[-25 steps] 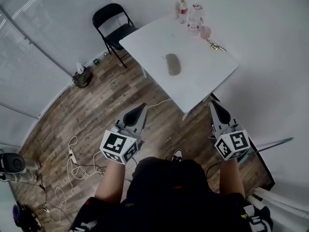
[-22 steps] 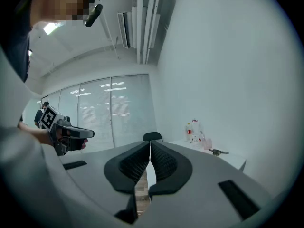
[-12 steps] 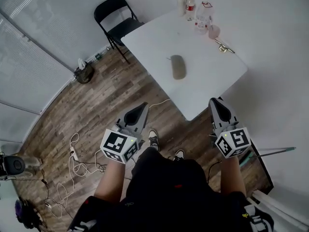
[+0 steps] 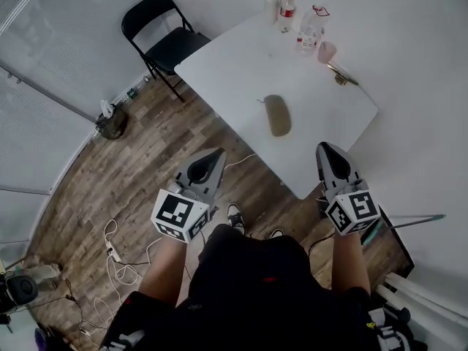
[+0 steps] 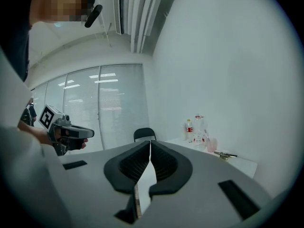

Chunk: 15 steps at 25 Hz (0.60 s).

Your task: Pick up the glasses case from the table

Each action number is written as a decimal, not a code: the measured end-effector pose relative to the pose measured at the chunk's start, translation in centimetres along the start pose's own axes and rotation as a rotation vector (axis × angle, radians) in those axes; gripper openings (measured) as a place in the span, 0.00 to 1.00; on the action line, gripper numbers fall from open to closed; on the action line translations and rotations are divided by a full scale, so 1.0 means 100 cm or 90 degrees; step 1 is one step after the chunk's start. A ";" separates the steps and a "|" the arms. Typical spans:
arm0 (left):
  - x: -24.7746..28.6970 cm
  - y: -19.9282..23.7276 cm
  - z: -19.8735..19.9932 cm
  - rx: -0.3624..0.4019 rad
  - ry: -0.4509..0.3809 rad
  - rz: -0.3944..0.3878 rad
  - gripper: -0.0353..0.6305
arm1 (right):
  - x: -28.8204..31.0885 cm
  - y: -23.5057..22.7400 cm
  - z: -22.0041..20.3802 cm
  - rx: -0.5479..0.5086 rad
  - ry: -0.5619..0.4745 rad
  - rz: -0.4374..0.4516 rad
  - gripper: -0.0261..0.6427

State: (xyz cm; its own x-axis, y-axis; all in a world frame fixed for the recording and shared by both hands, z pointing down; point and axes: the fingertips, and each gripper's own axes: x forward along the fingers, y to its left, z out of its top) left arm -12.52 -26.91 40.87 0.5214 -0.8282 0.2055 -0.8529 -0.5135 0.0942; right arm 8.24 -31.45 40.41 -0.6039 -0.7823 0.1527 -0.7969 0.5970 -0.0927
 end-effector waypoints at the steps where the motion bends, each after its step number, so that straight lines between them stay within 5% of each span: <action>1: 0.001 0.009 0.000 -0.004 -0.003 -0.006 0.08 | 0.007 0.005 0.000 -0.005 0.004 -0.005 0.07; 12: 0.020 0.059 -0.012 -0.040 0.005 -0.005 0.08 | 0.077 -0.011 -0.024 -0.009 0.064 -0.032 0.08; 15: 0.023 0.059 -0.022 -0.058 0.016 0.005 0.08 | 0.102 -0.026 -0.044 -0.003 0.099 -0.030 0.30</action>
State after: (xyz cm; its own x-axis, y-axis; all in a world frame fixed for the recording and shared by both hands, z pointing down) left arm -16.36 -31.37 44.04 0.5143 -0.8260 0.2308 -0.8568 -0.4830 0.1805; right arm 4.20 -40.19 46.55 -0.5556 -0.7727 0.3070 -0.8239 0.5614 -0.0780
